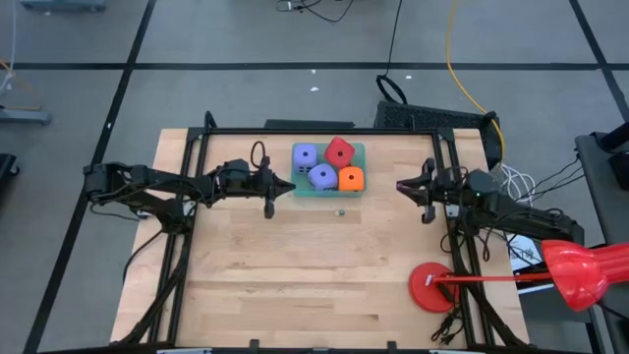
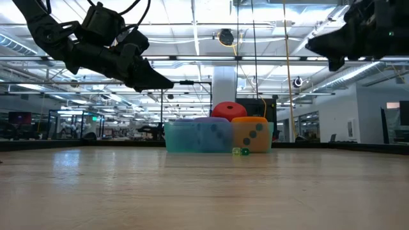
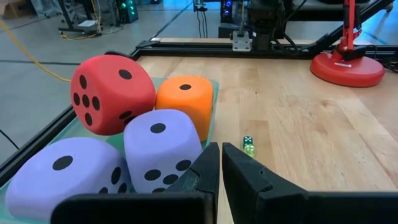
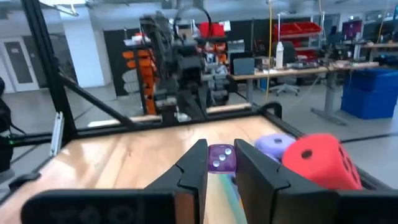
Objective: Pick & Place Dice
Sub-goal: Put the small purple dice into the basket
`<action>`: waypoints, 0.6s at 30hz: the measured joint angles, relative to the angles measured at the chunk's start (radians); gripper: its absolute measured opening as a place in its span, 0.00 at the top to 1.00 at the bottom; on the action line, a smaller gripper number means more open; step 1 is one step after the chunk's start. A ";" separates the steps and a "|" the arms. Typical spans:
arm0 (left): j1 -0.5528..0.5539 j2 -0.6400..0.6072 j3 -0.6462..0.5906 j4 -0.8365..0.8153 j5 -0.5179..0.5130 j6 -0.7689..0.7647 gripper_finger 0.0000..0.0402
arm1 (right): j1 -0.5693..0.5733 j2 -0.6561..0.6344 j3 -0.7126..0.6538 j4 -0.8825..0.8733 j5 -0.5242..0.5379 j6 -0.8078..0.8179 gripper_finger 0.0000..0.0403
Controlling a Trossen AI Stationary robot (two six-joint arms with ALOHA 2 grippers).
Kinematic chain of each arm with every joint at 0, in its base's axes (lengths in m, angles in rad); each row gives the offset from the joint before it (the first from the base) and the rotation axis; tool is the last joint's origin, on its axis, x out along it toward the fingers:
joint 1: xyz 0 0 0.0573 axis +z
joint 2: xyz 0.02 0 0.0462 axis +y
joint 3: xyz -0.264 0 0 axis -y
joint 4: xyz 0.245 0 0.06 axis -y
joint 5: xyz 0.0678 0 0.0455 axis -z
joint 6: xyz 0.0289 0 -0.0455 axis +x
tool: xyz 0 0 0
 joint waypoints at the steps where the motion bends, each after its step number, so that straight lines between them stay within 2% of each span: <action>1: 0.000 0.000 0.000 0.001 0.000 0.000 0.92 | 0.000 0.000 -0.013 0.005 0.001 0.000 0.84; 12: 0.000 0.000 0.000 0.002 0.000 0.000 0.92 | 0.000 0.001 -0.102 0.032 -0.002 0.011 0.84; 18: 0.000 0.000 0.000 0.017 0.000 0.005 0.92 | 0.001 0.080 -0.102 0.104 0.014 0.007 0.86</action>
